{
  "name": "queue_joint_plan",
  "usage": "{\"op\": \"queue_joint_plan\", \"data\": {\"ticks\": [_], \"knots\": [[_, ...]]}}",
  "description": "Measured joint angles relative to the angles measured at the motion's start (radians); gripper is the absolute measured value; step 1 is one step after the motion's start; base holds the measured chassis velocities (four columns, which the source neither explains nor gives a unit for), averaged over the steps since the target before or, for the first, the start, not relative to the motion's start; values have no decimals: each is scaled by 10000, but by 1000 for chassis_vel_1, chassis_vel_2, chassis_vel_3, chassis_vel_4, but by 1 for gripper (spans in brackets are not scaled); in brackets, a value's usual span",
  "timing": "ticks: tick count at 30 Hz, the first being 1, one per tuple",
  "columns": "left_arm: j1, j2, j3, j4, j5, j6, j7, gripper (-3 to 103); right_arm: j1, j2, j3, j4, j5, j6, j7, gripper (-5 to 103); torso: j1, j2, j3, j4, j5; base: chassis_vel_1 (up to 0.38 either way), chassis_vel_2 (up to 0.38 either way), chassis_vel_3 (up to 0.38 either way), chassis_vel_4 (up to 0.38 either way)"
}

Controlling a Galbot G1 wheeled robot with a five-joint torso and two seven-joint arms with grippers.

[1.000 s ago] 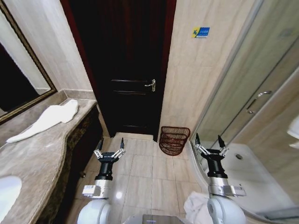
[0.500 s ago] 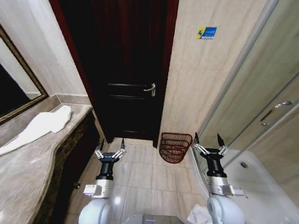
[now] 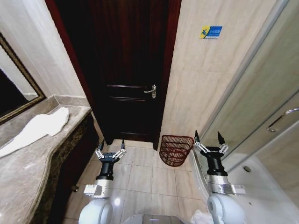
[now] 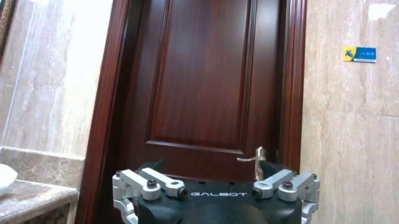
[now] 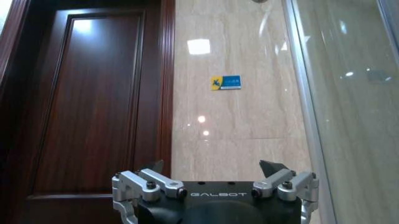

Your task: Discard the used towel into the hamper.

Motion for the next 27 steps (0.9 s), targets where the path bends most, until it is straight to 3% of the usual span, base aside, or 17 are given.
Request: {"op": "queue_joint_plan", "data": {"ticks": [27], "knots": [[-25,0,-126,-123,-102,13,2,100,52,71,-117,-164,-101,331,43,100,10,-3,3,1,0,-48,50,52,-53]]}}
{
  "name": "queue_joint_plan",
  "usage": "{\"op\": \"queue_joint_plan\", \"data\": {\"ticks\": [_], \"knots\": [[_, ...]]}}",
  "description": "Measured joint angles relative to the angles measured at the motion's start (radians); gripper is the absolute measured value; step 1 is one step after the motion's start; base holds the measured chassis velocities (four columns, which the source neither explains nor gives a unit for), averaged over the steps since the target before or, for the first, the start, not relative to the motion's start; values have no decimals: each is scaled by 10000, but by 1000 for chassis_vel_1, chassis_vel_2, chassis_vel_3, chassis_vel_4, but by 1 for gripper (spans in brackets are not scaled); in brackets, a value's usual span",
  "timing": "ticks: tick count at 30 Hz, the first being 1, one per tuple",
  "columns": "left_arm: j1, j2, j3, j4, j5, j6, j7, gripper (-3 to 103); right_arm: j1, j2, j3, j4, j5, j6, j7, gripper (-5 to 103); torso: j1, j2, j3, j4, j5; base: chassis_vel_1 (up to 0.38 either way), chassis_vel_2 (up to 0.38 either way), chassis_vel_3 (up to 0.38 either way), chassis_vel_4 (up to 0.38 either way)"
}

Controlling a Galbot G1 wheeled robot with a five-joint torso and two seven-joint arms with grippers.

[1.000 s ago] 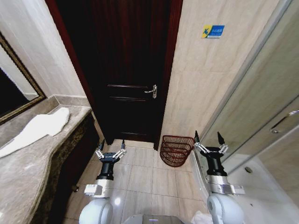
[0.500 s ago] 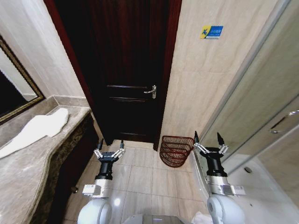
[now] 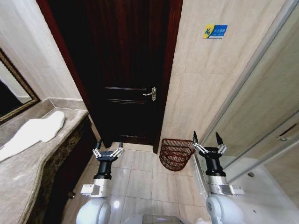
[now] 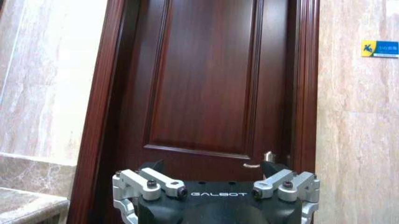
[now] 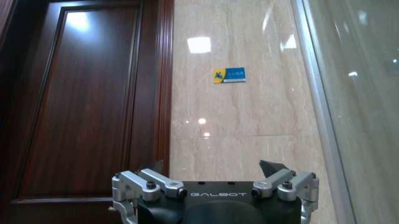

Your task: Discard the used towel into the hamper.

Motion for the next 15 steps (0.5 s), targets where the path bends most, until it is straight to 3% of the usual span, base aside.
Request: {"op": "queue_joint_plan", "data": {"ticks": [15], "knots": [[34,0,-32,-20,-78,-63,-76,100,125,-10,-3,-126,-92,87,209,100,-3,1,-1,-1,0,3,4,3,3]]}}
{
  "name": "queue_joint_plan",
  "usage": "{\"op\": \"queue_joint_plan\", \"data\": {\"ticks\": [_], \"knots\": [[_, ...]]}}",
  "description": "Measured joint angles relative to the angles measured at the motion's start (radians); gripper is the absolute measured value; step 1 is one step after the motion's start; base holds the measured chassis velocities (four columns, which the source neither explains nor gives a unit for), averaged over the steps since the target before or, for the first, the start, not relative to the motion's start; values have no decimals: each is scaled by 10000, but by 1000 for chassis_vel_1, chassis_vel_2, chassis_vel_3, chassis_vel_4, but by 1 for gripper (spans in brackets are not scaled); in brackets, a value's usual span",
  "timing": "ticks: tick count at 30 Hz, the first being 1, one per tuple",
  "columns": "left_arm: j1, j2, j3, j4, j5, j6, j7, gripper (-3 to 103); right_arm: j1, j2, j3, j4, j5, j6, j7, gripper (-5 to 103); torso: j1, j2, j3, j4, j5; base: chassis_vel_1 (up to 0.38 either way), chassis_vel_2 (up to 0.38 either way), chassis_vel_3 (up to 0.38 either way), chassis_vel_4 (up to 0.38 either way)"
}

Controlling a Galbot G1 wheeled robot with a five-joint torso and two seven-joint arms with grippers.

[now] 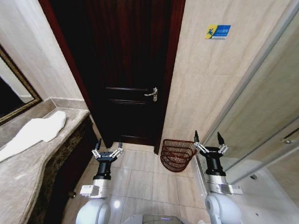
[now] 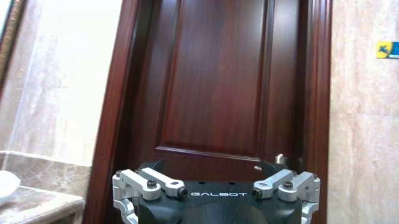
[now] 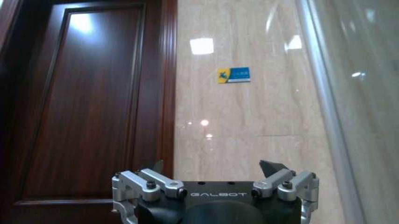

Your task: Discard the used towel into the hamper.

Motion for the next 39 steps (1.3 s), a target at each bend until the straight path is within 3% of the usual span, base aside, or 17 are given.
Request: {"op": "queue_joint_plan", "data": {"ticks": [10,39], "knots": [[-19,0,28,93,128,-41,-241,100,71,-97,75,-51,-278,-133,348,100,1,0,0,0,0,70,69,68,67],[52,0,5,52,226,-164,-189,100,-13,-73,5,170,-257,-232,226,100,1,0,0,2,0,118,122,120,119]]}}
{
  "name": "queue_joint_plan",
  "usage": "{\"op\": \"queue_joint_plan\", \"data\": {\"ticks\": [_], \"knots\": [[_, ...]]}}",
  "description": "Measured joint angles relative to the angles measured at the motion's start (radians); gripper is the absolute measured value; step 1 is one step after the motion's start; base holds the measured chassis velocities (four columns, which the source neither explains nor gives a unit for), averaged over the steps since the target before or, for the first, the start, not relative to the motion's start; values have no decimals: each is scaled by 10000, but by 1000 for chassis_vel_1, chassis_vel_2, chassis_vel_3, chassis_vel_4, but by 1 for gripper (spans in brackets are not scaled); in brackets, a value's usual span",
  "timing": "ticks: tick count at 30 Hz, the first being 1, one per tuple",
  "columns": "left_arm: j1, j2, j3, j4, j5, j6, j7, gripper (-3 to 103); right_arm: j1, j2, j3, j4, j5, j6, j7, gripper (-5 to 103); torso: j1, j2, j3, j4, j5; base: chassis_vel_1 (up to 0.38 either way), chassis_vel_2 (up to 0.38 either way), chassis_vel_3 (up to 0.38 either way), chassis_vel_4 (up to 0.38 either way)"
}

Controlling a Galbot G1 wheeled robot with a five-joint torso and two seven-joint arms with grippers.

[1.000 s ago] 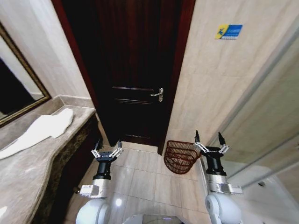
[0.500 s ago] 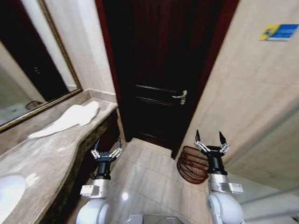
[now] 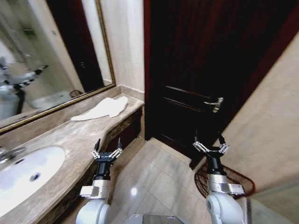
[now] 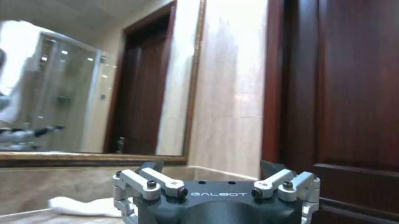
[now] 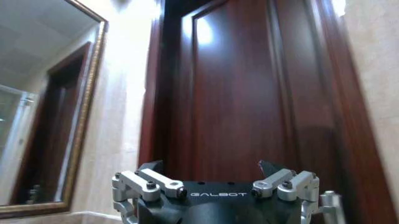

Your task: Discard the used towel into the hamper.

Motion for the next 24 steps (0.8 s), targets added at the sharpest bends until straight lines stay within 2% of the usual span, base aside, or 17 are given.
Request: {"op": "queue_joint_plan", "data": {"ticks": [12,24], "knots": [[-41,0,-68,123,164,-131,-67,100,-7,23,14,-4,-79,-157,17,100,0,0,0,-4,1,44,43,49,49],[-145,0,-93,251,414,-156,-679,100,-129,1,-44,12,-56,-31,-200,100,-3,1,-1,-1,0,-2,2,2,-5]]}}
